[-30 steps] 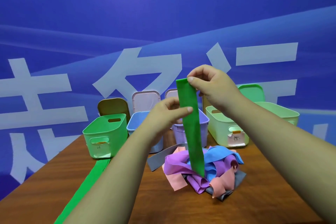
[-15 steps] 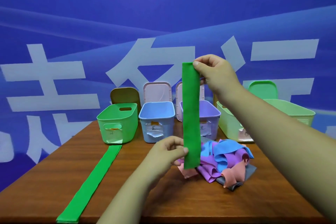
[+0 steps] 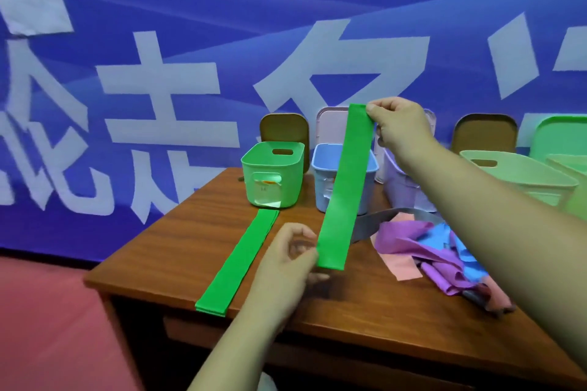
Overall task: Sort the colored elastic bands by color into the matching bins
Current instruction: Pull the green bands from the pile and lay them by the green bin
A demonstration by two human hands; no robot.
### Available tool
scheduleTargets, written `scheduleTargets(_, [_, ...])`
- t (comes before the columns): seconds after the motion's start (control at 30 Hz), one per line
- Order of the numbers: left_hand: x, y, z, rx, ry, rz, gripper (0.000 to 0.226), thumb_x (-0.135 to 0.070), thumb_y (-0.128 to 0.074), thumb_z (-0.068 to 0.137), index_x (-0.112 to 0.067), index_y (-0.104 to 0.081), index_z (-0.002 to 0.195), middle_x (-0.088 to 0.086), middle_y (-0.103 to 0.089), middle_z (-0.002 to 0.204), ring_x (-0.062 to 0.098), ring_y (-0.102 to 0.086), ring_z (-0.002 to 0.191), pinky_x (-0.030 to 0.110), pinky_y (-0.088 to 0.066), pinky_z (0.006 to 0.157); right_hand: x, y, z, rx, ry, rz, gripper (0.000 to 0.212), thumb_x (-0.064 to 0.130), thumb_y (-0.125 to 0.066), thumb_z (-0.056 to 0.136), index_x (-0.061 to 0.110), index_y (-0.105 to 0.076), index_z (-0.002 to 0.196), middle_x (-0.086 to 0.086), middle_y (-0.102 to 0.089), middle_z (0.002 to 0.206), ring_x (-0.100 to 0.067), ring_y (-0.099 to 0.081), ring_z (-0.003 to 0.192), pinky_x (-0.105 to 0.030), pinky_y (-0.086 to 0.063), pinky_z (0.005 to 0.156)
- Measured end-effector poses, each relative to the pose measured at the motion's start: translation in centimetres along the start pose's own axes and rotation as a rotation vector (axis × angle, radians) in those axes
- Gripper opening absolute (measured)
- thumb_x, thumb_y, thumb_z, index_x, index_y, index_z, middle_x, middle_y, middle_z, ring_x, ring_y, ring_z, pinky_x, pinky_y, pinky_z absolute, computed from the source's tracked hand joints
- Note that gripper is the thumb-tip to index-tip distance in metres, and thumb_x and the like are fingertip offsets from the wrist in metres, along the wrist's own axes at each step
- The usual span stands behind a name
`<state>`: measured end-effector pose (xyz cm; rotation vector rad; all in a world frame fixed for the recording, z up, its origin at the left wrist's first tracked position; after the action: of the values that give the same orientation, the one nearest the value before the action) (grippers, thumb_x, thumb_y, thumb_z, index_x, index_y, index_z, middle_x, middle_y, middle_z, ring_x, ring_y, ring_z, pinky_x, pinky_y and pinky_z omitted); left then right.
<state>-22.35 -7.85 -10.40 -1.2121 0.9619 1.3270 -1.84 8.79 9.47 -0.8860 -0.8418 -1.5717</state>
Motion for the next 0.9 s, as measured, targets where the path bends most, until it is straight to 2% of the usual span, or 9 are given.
scheduleTargets(0.07, [0.0, 2.5, -0.8, -0.046, 0.026, 0.044, 0.035, 0.005, -0.054, 0.098, -0.022, -0.072, 0.087, 0.008, -0.068, 0.075, 0.035, -0.067, 0.073, 0.041, -0.057, 0.071, -1.9, -1.9, -0.4, 0.020, -0.057, 0.003, 0.015, 0.023, -0.068, 0.098, 0.018, -0.072, 0.084, -0.004, -0.053, 0.063, -0.016, -0.042, 0.052, -0.026, -0.037, 0.050])
scheduleTargets(0.13, [0.2, 5.1, -1.8, -0.113, 0.080, 0.078, 0.027, -0.007, -0.057, 0.093, -0.024, -0.079, 0.089, 0.010, -0.063, 0.065, 0.032, -0.059, 0.066, 0.047, -0.056, 0.072, -3.9, -4.0, -1.1, 0.039, -0.111, 0.019, 0.019, 0.021, -0.065, 0.100, 0.018, -0.069, 0.082, -0.006, -0.047, 0.064, -0.017, -0.039, 0.053, -0.024, -0.035, 0.047])
scheduleTargets(0.23, [0.3, 8.1, -3.6, -0.169, 0.113, 0.007, 0.031, -0.014, -0.055, 0.083, -0.019, -0.081, 0.098, 0.029, -0.073, 0.091, 0.047, -0.069, 0.082, 0.060, -0.061, 0.088, -7.0, -7.0, -2.3, 0.053, -0.176, 0.017, 0.020, 0.018, -0.065, 0.099, 0.017, -0.071, 0.080, -0.006, -0.054, 0.067, -0.014, -0.043, 0.051, -0.021, -0.038, 0.046])
scheduleTargets(0.3, [0.1, 10.0, -4.7, -0.232, 0.116, -0.070, 0.025, -0.003, -0.058, 0.092, -0.011, -0.082, 0.096, 0.028, -0.077, 0.100, 0.045, -0.076, 0.089, 0.045, -0.063, 0.085, -8.8, -8.8, -3.0, 0.060, -0.210, 0.035, 0.021, 0.017, -0.066, 0.097, 0.016, -0.072, 0.077, -0.009, -0.056, 0.069, -0.014, -0.042, 0.047, -0.023, -0.036, 0.047])
scheduleTargets(0.4, [-0.7, 12.6, -6.3, -0.304, 0.078, -0.033, 0.012, -0.007, -0.071, 0.096, -0.010, -0.082, 0.095, 0.009, -0.081, 0.091, 0.018, -0.076, 0.077, 0.026, -0.059, 0.073, -11.3, -12.0, -3.9, 0.068, -0.262, 0.027, 0.022, 0.021, -0.067, 0.097, 0.016, -0.071, 0.075, -0.008, -0.047, 0.060, -0.017, -0.036, 0.048, -0.026, -0.031, 0.050])
scheduleTargets(0.53, [-0.7, 15.8, -7.8, -0.358, 0.047, 0.151, 0.014, -0.014, -0.077, 0.092, -0.026, -0.084, 0.092, -0.001, -0.081, 0.093, 0.016, -0.078, 0.089, 0.034, -0.062, 0.088, -14.0, -16.8, -5.2, 0.107, -0.283, -0.004, 0.019, 0.023, -0.068, 0.097, 0.021, -0.071, 0.078, -0.002, -0.059, 0.062, -0.016, -0.049, 0.053, -0.029, -0.042, 0.056])
scheduleTargets(0.67, [-0.6, 17.2, -8.8, -0.395, 0.057, 0.193, 0.012, -0.009, -0.081, 0.089, -0.021, -0.085, 0.088, 0.001, -0.080, 0.084, 0.016, -0.077, 0.079, 0.019, -0.058, 0.073, -17.4, -20.5, -6.0, 0.137, -0.324, -0.024, 0.012, 0.029, -0.072, 0.088, 0.024, -0.073, 0.078, 0.003, -0.074, 0.085, -0.022, -0.070, 0.089, -0.041, -0.060, 0.086])
scheduleTargets(0.73, [-0.1, 18.0, -8.9, -0.424, 0.077, 0.203, 0.012, -0.009, -0.082, 0.088, -0.020, -0.085, 0.087, 0.002, -0.080, 0.082, 0.014, -0.075, 0.071, 0.016, -0.055, 0.067, -19.2, -21.9, -6.1, 0.140, -0.334, -0.037, 0.014, 0.034, -0.071, 0.080, 0.021, -0.076, 0.078, -0.001, -0.078, 0.088, -0.026, -0.074, 0.092, -0.047, -0.062, 0.090])
scheduleTargets(0.9, [1.4, 18.7, -8.5, -0.411, 0.127, 0.201, 0.014, -0.010, -0.082, 0.088, -0.023, -0.083, 0.085, 0.003, -0.079, 0.080, 0.011, -0.071, 0.065, 0.018, -0.053, 0.063, -19.1, -23.2, -7.6, 0.146, -0.245, -0.173, 0.006, 0.024, -0.069, 0.094, 0.023, -0.075, 0.092, 0.003, -0.073, 0.101, -0.018, -0.066, 0.099, -0.026, -0.045, 0.081])
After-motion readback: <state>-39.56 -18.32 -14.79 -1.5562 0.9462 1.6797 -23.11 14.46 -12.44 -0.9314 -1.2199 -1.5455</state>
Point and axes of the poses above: each hand's wrist, its own z-axis towards the middle knuckle, its own y-axis out of the back of the hand, x = y × z, the point moved 9 cm from there along z, towards the middle knuckle
